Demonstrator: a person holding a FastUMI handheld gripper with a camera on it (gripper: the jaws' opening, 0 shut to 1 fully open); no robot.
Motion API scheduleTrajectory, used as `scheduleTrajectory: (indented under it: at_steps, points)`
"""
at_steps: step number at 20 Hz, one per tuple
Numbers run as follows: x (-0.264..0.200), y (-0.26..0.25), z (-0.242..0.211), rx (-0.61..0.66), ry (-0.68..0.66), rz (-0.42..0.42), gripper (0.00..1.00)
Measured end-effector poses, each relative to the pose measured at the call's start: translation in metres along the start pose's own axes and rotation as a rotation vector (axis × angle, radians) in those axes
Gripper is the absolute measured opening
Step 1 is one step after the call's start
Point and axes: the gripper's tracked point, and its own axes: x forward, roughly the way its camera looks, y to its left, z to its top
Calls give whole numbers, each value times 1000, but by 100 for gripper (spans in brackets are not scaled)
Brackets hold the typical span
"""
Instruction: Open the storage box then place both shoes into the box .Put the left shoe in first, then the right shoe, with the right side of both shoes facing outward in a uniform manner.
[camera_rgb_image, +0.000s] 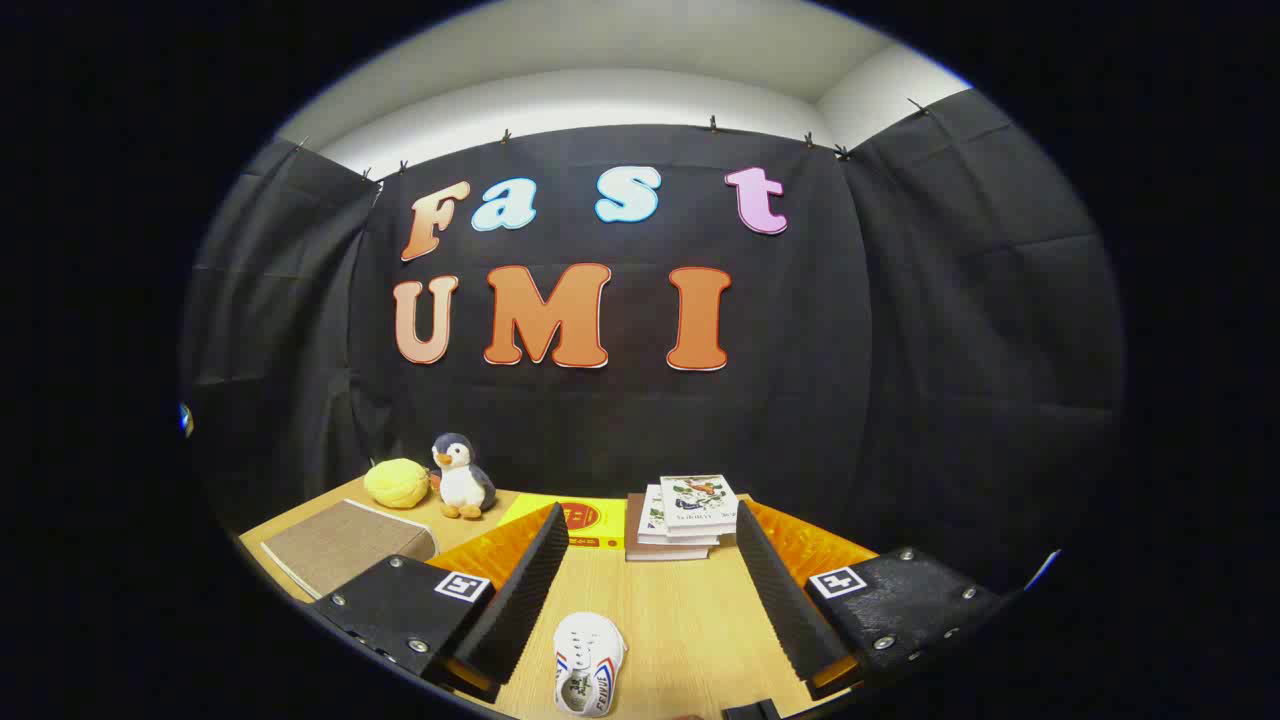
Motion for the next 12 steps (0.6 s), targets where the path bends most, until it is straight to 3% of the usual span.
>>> scheduleTrajectory:
  at_steps: [12]
  points:
    - [2, -29, -10, 45, 16, -16, 100]
